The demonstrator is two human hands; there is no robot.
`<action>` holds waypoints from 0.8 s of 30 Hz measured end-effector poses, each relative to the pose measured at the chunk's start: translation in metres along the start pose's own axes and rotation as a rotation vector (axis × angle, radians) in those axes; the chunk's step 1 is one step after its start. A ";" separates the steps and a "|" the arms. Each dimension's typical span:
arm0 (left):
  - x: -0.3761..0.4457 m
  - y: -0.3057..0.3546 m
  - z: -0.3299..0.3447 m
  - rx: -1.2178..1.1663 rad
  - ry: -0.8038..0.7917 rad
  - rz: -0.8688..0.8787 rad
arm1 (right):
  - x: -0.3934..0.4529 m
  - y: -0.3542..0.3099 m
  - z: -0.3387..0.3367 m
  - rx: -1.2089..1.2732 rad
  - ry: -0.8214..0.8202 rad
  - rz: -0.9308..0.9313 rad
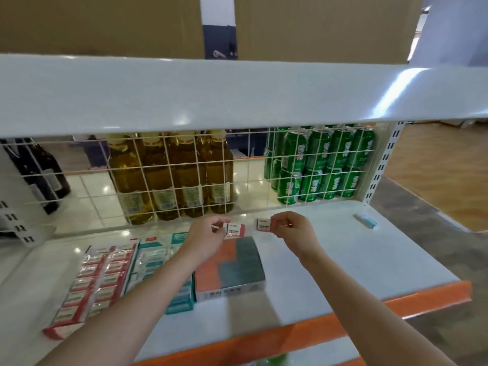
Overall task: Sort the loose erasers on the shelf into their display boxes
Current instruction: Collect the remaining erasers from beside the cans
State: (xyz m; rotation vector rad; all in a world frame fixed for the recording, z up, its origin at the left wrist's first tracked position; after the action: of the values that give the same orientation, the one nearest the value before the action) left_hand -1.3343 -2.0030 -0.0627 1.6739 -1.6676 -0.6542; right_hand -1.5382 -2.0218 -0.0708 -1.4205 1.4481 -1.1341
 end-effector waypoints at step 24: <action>-0.054 -0.166 -0.193 0.102 0.388 -0.244 | -0.036 -0.070 0.247 -0.219 -0.213 -0.179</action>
State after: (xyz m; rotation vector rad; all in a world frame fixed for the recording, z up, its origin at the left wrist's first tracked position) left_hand -1.0827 -1.9357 -0.0699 1.9517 -1.2527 -0.3280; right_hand -1.2797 -2.0003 -0.0759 -1.7963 1.3450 -0.9183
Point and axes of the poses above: each hand's wrist, its own x-axis towards the middle knuckle, its own z-axis out of the palm, y = z × x, the point moved 8 cm from there along x, towards the middle knuckle, and after that the axes turned 3 degrees about x, right-handed, at the moved point
